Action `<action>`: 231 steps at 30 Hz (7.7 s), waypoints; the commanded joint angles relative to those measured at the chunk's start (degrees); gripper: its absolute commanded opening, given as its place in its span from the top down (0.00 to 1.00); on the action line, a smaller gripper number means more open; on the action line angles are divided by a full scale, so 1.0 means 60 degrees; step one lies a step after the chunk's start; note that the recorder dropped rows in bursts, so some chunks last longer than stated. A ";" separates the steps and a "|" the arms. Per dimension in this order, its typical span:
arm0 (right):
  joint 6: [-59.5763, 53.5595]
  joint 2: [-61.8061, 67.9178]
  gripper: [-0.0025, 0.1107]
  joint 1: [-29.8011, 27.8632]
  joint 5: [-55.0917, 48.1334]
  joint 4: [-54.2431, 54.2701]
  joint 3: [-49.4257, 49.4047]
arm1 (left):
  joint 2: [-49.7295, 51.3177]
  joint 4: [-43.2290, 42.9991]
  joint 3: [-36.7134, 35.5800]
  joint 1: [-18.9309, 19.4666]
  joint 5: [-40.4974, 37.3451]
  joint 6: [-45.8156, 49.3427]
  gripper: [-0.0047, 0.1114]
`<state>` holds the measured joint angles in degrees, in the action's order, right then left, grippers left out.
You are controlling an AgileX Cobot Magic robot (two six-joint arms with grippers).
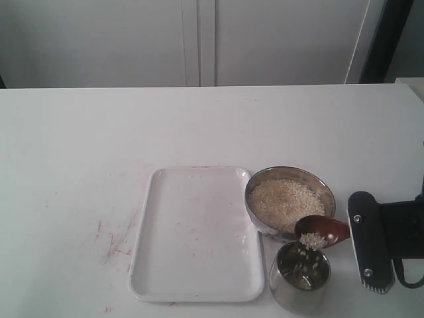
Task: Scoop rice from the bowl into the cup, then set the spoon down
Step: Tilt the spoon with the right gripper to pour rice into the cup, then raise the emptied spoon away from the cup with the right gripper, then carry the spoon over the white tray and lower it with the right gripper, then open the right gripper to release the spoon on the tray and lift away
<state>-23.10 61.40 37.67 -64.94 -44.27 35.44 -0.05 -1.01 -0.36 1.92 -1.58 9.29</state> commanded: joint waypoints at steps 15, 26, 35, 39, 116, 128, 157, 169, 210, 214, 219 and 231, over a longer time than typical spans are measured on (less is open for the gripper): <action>-0.0846 -0.0004 0.98 0.0020 0.0518 -0.1373 -0.0003 | 0.0008 0.0083 0.0060 -0.0067 0.0056 -0.0013 0.84; -0.0931 -0.0004 0.98 0.0020 0.1019 -0.2727 -0.0003 | 0.0008 0.0083 0.0060 -0.0067 0.0056 -0.0013 0.84; -0.1120 -0.0004 0.98 0.0020 0.1086 -0.2833 -0.0003 | 0.0008 0.0083 0.0060 -0.0067 0.0056 -0.0013 0.84; 0.0762 -0.0132 0.98 0.0020 0.0952 -0.2328 -0.0003 | 0.0008 0.0083 0.0060 -0.0067 0.0056 -0.0013 0.84; 1.0195 0.7254 0.98 0.0811 0.1531 0.7121 0.8182 | 0.0008 0.0083 0.0060 -0.0067 0.0056 -0.0013 0.84; 1.1260 0.8135 0.98 0.0944 0.1185 0.6816 0.8182 | 0.0008 0.0083 0.0060 -0.0067 0.0056 -0.0013 0.84; 1.1125 0.9209 0.98 0.0452 -0.0062 0.8766 0.8182 | 0.0008 0.0083 0.0060 -0.0067 0.0056 -0.0013 0.84; 1.0832 0.9547 0.98 0.0003 0.0281 0.8770 0.8202 | 0.0008 0.0083 0.0060 -0.0067 0.0056 -0.0013 0.84; 0.7338 0.7014 0.92 0.0430 -0.0837 0.8212 0.8182 | 0.0008 0.0083 0.0060 -0.0067 0.0056 -0.0013 0.84; 0.7003 0.6114 0.98 0.0723 -0.0837 0.7478 0.8182 | 0.0008 0.0083 0.0060 -0.0067 0.0056 -0.0013 0.84; 0.6527 0.4718 0.98 0.0760 -0.0837 0.7163 0.7673 | 0.0008 0.0083 0.0060 -0.0067 0.0056 -0.0013 0.84; 0.5811 0.1525 0.98 0.0760 -0.0837 0.5924 0.5028 | 0.0008 0.0083 0.0060 -0.0067 0.0056 -0.0013 0.84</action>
<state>12.81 74.60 42.00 -69.77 -6.42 68.57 -0.05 -1.01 -0.36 1.92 -1.58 9.29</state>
